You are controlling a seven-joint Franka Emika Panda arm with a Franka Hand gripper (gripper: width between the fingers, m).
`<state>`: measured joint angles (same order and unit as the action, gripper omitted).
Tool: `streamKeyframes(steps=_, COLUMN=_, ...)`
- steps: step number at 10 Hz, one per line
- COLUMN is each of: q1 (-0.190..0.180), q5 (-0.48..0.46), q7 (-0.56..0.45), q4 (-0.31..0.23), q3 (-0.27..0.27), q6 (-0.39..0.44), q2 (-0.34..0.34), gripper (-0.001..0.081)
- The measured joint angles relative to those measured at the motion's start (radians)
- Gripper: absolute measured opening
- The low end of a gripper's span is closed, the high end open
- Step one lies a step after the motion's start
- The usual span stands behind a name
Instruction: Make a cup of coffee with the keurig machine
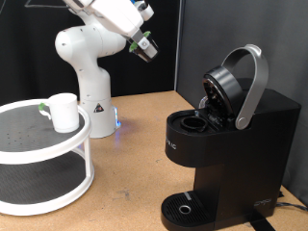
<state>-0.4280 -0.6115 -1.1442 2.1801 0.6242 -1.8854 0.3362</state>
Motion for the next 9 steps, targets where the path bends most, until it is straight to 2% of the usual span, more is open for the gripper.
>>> streamKeyframes(steps=1, q1=0.000, q5=-0.001, q7=0.030, q4=0.000, q3=-0.008, q6=-0.016, q2=0.000, gripper=0.0461)
streamKeyframes(steps=4, q1=-0.001, q5=-0.001, q7=0.039, q4=0.001, q3=-0.037, q6=-0.064, q2=0.000, gripper=0.0461)
streamKeyframes(steps=9, q1=-0.006, q5=-0.015, q7=0.039, q4=0.001, q3=-0.062, q6=-0.073, q2=0.000, gripper=0.0461)
